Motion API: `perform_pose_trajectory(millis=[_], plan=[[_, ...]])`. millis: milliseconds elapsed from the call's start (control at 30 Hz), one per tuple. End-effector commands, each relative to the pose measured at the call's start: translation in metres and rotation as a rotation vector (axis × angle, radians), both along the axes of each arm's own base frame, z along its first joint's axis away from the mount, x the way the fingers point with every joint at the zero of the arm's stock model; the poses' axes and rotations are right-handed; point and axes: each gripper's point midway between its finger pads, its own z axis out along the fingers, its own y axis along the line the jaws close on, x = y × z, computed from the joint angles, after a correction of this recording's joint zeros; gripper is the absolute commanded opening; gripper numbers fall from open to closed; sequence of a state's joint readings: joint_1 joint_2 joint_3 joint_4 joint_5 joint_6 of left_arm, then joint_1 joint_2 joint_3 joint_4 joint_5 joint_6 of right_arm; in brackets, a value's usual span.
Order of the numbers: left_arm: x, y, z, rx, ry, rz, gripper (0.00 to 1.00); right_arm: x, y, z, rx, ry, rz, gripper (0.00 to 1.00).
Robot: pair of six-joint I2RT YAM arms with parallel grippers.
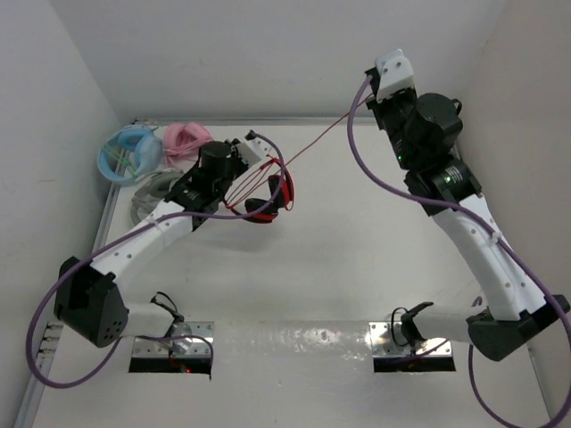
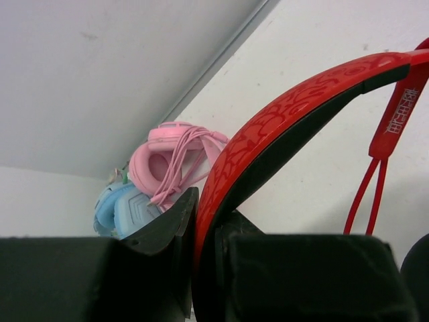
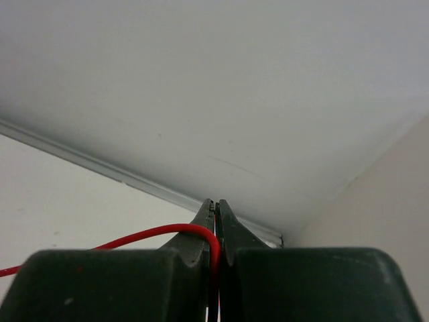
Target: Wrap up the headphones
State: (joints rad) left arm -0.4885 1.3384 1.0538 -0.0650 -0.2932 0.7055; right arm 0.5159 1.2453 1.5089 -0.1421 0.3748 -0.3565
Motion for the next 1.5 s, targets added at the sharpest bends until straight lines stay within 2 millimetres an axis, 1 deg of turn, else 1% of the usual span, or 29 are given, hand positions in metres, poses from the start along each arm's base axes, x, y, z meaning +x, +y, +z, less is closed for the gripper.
perform_pose_trajectory(millis=[0, 33, 100, 167, 267, 400, 500, 533, 567, 633, 667, 733, 767, 833, 867, 1000, 1067, 1100, 1133, 1167, 1200, 1233, 1267, 1300, 1333, 1367, 1400, 1433, 1467], plan=[[-0.032, -0.022, 0.024, -0.049, -0.024, -0.108, 0.00, 0.019, -0.018, -0.001, 0.100, 0.009, -0.025, 0.00], [-0.042, -0.030, 0.017, -0.037, 0.008, -0.142, 0.00, 0.028, -0.024, -0.008, 0.105, 0.026, -0.045, 0.00], [-0.052, -0.034, 0.019, -0.046, 0.023, -0.166, 0.00, 0.038, -0.029, -0.015, 0.118, 0.046, -0.058, 0.00], [-0.061, -0.037, 0.014, -0.043, 0.053, -0.185, 0.00, 0.049, -0.036, -0.021, 0.142, 0.064, -0.063, 0.00], [-0.071, -0.041, 0.008, -0.031, 0.083, -0.209, 0.00, 0.059, -0.044, -0.026, 0.144, 0.076, -0.082, 0.00], [-0.081, -0.055, 0.007, -0.041, 0.105, -0.250, 0.00, 0.066, -0.048, -0.036, 0.133, 0.098, -0.092, 0.00], [-0.085, -0.063, 0.023, -0.098, 0.113, -0.276, 0.00, 0.068, -0.056, -0.051, 0.130, 0.124, -0.113, 0.00], [-0.087, -0.064, 0.031, -0.110, 0.112, -0.280, 0.00, 0.068, -0.059, -0.053, 0.137, 0.121, -0.120, 0.00], [-0.088, -0.065, 0.034, -0.119, 0.113, -0.284, 0.00, 0.070, -0.065, -0.064, 0.138, 0.139, -0.134, 0.00], [-0.090, -0.065, 0.040, -0.133, 0.112, -0.288, 0.00, 0.070, -0.073, -0.068, 0.167, 0.141, -0.145, 0.00], [-0.091, -0.065, 0.040, -0.131, 0.112, -0.289, 0.00, 0.071, -0.082, -0.073, 0.181, 0.150, -0.161, 0.00], [-0.090, -0.064, 0.039, -0.130, 0.112, -0.282, 0.00, 0.071, -0.089, -0.073, 0.224, 0.146, -0.160, 0.00], [-0.090, -0.063, 0.040, -0.130, 0.108, -0.277, 0.00, 0.071, -0.099, -0.078, 0.237, 0.151, -0.177, 0.00], [-0.091, -0.062, 0.038, -0.126, 0.109, -0.276, 0.00, 0.069, -0.102, -0.077, 0.258, 0.140, -0.169, 0.00], [-0.091, -0.063, 0.038, -0.126, 0.111, -0.279, 0.00, 0.069, -0.104, -0.083, 0.257, 0.149, -0.170, 0.00], [-0.095, -0.068, 0.042, -0.148, 0.127, -0.309, 0.00, 0.073, -0.101, -0.094, 0.238, 0.178, -0.151, 0.00], [-0.101, -0.075, 0.050, -0.176, 0.143, -0.349, 0.00, 0.076, -0.101, -0.102, 0.241, 0.191, -0.157, 0.00], [-0.105, -0.078, 0.059, -0.207, 0.148, -0.363, 0.00, 0.077, -0.100, -0.104, 0.246, 0.186, -0.153, 0.00], [-0.108, -0.082, 0.066, -0.233, 0.153, -0.381, 0.00, 0.078, -0.096, -0.115, 0.257, 0.206, -0.137, 0.00], [-0.116, -0.092, 0.072, -0.278, 0.179, -0.432, 0.00, 0.078, -0.093, -0.121, 0.261, 0.217, -0.120, 0.00], [-0.123, -0.096, 0.089, -0.308, 0.178, -0.464, 0.00, 0.080, -0.089, -0.122, 0.269, 0.205, -0.098, 0.00], [-0.132, -0.105, 0.100, -0.345, 0.193, -0.525, 0.00, 0.078, -0.079, -0.139, 0.281, 0.239, -0.052, 0.00], [-0.138, -0.108, 0.108, -0.379, 0.211, -0.542, 0.00, 0.079, -0.076, -0.139, 0.297, 0.220, -0.029, 0.00], [-0.146, -0.113, 0.127, -0.414, 0.208, -0.589, 0.00, 0.074, -0.060, -0.157, 0.348, 0.266, 0.044, 0.00], [-0.151, -0.115, 0.138, -0.439, 0.205, -0.608, 0.00, 0.074, -0.058, -0.164, 0.369, 0.270, 0.046, 0.00], [-0.156, -0.117, 0.153, -0.474, 0.201, -0.622, 0.00, 0.070, -0.042, -0.157, 0.391, 0.241, 0.140, 0.00], [-0.162, -0.120, 0.160, -0.497, 0.208, -0.651, 0.00, 0.062, -0.026, -0.181, 0.410, 0.285, 0.192, 0.00], [-0.165, -0.122, 0.167, -0.519, 0.211, -0.663, 0.00, 0.057, -0.014, -0.187, 0.418, 0.286, 0.231, 0.00], [-0.169, -0.123, 0.182, -0.561, 0.206, -0.673, 0.00, 0.054, -0.006, -0.184, 0.421, 0.252, 0.257, 0.00]])
